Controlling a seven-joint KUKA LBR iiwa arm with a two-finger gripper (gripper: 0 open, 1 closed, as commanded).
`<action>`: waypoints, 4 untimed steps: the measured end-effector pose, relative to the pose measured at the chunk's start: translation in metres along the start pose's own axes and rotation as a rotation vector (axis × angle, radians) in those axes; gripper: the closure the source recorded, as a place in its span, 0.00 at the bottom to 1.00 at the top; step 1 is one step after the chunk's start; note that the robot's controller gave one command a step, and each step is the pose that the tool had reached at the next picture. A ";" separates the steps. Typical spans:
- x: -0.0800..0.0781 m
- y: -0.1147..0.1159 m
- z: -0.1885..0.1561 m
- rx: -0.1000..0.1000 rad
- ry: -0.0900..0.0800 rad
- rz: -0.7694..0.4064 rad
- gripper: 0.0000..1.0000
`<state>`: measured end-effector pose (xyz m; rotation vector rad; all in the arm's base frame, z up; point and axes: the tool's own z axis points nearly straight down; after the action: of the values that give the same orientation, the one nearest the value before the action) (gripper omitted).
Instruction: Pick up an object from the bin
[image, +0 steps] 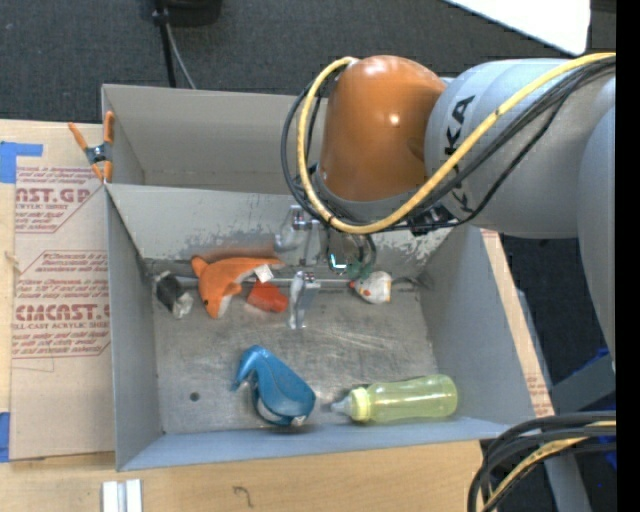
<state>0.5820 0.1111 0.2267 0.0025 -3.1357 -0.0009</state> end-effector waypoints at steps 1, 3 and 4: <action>-0.002 -0.001 -0.004 -0.001 -0.008 0.001 0.00; -0.003 0.005 0.100 0.000 -0.013 -0.128 0.00; -0.003 0.006 0.110 -0.001 -0.011 -0.081 0.00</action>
Offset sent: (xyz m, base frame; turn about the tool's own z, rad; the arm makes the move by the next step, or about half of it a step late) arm -0.0130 -0.0033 -0.0825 -0.1292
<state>0.5843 0.1168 0.1168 0.1305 -3.1437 -0.0030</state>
